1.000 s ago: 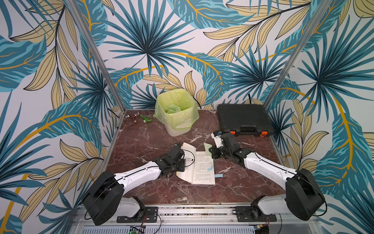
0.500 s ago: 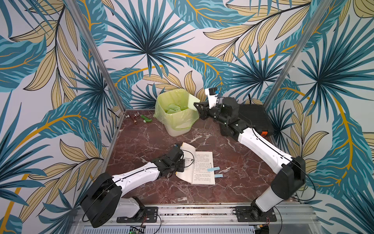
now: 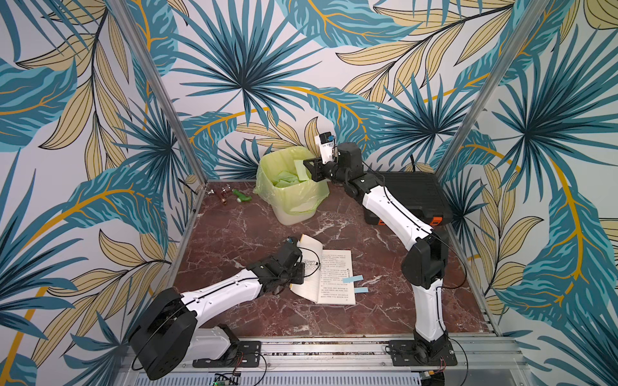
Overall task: Peel off the used sticky note
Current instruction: Place the note in the trash bin, then tear off the note from the book.
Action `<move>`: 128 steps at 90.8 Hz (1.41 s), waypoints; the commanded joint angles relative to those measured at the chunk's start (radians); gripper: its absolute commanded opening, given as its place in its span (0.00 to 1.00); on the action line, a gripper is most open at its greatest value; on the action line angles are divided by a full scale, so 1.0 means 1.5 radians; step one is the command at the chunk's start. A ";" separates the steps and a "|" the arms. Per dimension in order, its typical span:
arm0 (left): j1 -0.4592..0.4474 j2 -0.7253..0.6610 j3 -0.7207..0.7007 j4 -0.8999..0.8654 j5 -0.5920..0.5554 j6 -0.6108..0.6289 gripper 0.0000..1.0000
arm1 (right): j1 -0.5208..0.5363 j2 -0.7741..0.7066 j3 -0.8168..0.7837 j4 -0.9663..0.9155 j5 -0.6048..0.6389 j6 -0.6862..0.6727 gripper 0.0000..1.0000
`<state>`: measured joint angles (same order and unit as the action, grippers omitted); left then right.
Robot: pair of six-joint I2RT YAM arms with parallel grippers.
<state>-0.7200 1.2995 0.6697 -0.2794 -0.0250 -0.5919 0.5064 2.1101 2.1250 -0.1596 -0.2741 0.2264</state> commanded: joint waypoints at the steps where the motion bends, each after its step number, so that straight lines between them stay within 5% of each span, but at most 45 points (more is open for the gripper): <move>1: 0.004 0.007 -0.016 -0.006 -0.019 0.012 0.00 | 0.003 -0.013 0.030 -0.051 0.016 -0.031 0.20; 14: 0.003 0.010 -0.019 0.016 -0.012 0.013 0.00 | -0.001 -0.055 0.003 -0.104 0.033 -0.038 0.33; 30: 0.003 0.019 -0.022 0.046 0.004 0.024 0.00 | -0.012 -0.164 -0.170 -0.119 0.019 0.006 0.41; 81: 0.004 0.009 -0.042 0.103 0.003 0.047 0.00 | -0.058 -0.428 -0.751 -0.067 -0.025 0.158 0.48; 128: 0.006 0.033 -0.021 0.087 0.004 0.054 0.00 | -0.151 -0.500 -0.995 -0.046 -0.128 0.215 0.58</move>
<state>-0.7197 1.3224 0.6254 -0.1459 0.0154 -0.5339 0.2840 1.3727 0.6678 -0.2607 -0.4107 0.5259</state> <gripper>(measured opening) 0.060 0.578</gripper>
